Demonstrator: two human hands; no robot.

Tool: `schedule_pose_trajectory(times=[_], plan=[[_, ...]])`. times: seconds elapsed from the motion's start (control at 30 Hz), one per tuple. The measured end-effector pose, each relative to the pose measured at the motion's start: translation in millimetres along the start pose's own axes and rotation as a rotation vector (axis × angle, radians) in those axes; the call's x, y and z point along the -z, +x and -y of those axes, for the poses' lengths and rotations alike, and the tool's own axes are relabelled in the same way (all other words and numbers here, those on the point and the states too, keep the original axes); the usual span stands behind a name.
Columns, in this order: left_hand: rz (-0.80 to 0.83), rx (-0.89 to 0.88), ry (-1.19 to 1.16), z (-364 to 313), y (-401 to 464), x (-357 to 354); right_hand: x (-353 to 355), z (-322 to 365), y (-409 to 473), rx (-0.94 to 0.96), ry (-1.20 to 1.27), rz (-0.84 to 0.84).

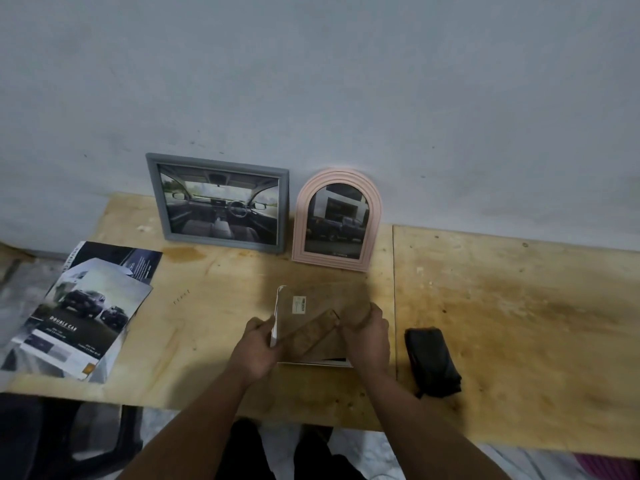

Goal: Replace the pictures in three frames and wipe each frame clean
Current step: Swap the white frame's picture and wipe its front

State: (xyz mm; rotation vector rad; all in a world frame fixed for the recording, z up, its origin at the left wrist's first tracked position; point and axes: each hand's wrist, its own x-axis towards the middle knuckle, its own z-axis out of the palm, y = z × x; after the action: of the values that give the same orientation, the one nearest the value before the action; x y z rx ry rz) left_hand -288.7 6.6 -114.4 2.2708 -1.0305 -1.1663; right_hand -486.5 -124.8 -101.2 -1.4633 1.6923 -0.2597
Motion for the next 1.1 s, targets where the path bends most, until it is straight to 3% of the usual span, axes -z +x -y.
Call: schedule_pose_trajectory(times=[0.2, 0.53, 0.7, 0.83, 1.0, 1.1], plan=[[0.051, -0.005, 0.02, -3.9, 0.5, 6.0, -5.8, -9.0, -4.5, -0.023, -0.318, -0.031], [0.036, -0.009, 0.212, -10.0, -3.6, 4.1, -9.0, -15.4, -2.0, 0.007, -0.516, -0.032], [0.027, -0.028, 0.263, -10.0, -3.3, 2.2, -1.0, -14.0, 1.5, 0.253, -0.655, 0.003], [0.031, -0.108, 0.377, -14.9, 1.6, 8.2, 1.4, -17.9, 11.4, 0.354, -0.837, 0.154], [0.296, -0.19, 0.696, -35.0, 32.6, 24.0, 11.8, -14.2, 17.6, 0.389, -0.999, 0.25], [0.394, -0.207, 0.739, -40.3, 41.4, 28.0, 17.3, -6.9, 19.0, 0.405, -1.105, 0.281]])
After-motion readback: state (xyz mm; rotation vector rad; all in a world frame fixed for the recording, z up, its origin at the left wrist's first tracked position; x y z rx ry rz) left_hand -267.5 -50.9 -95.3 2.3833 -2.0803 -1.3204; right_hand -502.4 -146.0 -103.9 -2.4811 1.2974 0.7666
